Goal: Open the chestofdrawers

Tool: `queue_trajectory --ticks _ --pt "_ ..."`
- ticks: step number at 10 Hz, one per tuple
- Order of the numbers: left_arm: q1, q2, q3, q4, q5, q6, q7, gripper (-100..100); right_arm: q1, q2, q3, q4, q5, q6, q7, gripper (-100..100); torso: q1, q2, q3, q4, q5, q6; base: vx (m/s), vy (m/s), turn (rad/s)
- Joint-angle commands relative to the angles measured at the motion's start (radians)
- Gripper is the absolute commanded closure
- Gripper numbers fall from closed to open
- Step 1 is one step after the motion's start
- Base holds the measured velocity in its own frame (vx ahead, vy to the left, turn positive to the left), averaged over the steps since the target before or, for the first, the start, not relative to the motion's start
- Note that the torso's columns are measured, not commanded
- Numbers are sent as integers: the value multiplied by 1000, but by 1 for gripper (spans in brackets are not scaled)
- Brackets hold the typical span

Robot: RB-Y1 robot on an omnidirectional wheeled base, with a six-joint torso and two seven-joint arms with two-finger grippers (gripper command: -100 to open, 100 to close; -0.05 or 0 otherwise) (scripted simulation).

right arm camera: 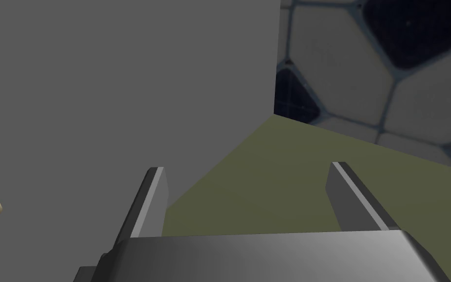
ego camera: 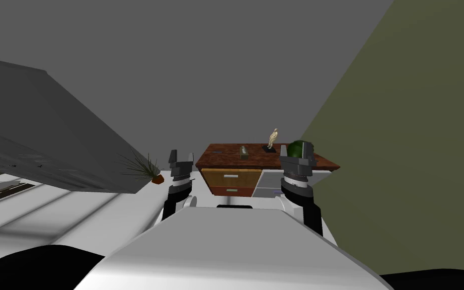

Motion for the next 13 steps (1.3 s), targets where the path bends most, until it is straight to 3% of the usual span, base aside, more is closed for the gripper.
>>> queue_trajectory --ticks 1,9,10,13 --pt "0 0 0 0 0 0 0 0 0 0 0 0 0 0 0 0 0 40 -82 41 0 0 0 0 0" --pt "0 0 0 0 0 0 0 0 0 0 0 0 0 0 0 0 0 618 -1234 617 0 0 0 0 0" --pt "0 0 0 0 0 0 0 0 -7 -38 1 23 -7 -7 -40 -100 0 691 -1382 691 0 0 4 8 38" --pt "0 0 0 0 0 0 0 0 -26 -78 2 81 -29 -23 -124 -100 1 737 -1475 737 0 0 -6 24 41"
